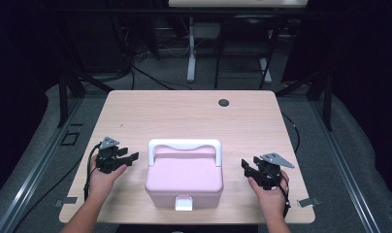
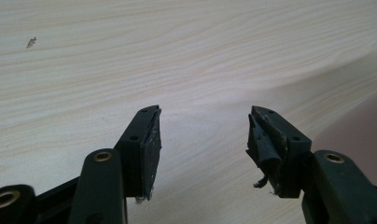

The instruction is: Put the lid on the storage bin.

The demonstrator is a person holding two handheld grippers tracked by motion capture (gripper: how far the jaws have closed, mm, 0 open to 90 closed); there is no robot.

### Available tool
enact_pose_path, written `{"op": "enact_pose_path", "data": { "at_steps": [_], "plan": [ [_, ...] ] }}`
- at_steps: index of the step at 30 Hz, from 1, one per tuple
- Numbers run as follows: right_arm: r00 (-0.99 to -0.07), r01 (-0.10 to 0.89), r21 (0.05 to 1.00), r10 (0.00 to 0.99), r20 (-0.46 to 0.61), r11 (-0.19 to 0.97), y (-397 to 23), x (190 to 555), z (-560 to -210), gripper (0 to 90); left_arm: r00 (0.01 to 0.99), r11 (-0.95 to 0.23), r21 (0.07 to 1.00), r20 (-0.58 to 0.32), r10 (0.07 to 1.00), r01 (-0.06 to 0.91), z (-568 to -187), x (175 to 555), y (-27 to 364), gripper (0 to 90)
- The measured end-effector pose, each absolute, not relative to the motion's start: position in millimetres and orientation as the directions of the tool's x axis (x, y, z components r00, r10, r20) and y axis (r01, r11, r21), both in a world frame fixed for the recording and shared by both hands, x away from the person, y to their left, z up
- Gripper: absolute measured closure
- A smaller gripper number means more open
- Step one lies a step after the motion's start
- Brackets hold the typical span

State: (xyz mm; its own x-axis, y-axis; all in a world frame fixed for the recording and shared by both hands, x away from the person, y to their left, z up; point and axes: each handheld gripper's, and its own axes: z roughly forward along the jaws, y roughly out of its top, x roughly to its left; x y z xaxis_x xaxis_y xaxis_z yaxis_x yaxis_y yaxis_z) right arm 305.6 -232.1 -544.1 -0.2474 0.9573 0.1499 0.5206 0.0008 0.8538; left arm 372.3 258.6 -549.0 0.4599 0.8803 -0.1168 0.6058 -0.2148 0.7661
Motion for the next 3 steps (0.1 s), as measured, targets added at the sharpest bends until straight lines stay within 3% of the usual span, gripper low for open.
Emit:
{"op": "enact_pose_path", "data": {
  "at_steps": [3],
  "plan": [
    [-0.249,0.522,0.853,0.957,0.147,0.005,-231.9,306.5,-544.9,47.1,0.469,-0.229,0.76,-0.111,0.876,0.608,-550.9,373.1,257.0,42.9]
  ]
}}
